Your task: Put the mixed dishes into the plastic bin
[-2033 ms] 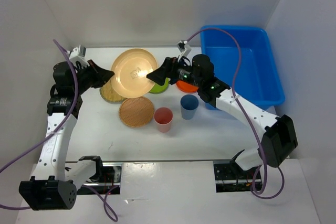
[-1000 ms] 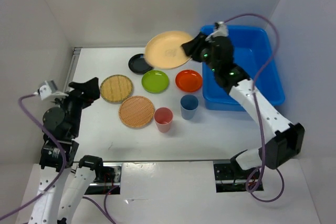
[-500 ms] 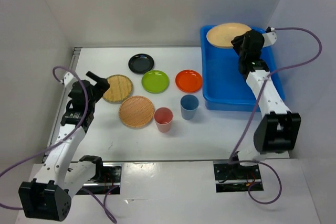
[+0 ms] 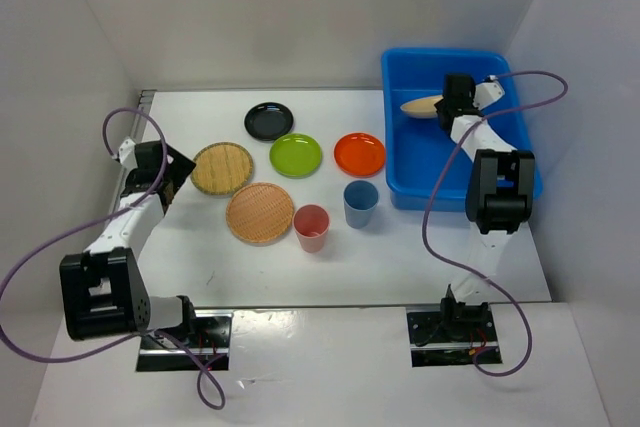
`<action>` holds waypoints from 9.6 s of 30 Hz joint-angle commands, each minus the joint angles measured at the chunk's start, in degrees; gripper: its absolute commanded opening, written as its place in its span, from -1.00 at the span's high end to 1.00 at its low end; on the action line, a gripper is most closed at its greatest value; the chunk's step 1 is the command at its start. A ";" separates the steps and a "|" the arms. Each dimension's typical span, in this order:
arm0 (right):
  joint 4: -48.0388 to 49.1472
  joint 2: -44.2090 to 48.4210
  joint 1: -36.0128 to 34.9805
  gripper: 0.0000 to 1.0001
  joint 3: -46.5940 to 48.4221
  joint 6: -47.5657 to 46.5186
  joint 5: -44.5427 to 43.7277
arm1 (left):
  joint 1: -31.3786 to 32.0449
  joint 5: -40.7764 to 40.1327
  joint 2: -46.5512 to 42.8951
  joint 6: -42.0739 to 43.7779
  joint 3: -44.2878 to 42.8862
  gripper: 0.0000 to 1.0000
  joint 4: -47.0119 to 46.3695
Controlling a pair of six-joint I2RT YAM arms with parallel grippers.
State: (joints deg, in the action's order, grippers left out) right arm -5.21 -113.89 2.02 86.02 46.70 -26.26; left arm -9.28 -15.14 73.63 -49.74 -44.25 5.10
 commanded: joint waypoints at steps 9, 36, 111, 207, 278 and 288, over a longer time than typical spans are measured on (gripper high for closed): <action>0.30 -13.45 6.15 0.78 17.85 -1.15 5.16 | -1.44 3.53 7.67 1.31 -2.07 -1.00 -2.55; 3.63 10.61 6.68 -0.99 -1.99 1.65 49.70 | -6.01 27.16 28.30 0.69 -4.87 -0.75 -13.18; 0.91 -1.51 -34.80 0.35 18.92 -13.39 73.55 | -4.96 73.85 0.99 2.01 -15.69 1.00 -5.54; 0.80 14.90 13.18 -0.99 -8.48 7.79 42.58 | 9.19 25.13 -1.39 6.32 10.40 -1.00 2.29; -6.83 -0.28 -34.10 0.73 19.27 -18.75 74.59 | -8.12 78.24 -4.81 3.59 -14.02 1.00 -5.89; -9.30 0.93 -33.76 1.00 22.88 -17.71 70.14 | -8.12 71.84 -0.32 10.09 -14.63 0.56 3.04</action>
State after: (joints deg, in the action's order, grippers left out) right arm -14.74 -114.56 -31.38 105.58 31.05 47.16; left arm -17.87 58.83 72.97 -41.41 -56.90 3.51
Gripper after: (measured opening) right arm 0.058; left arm 0.163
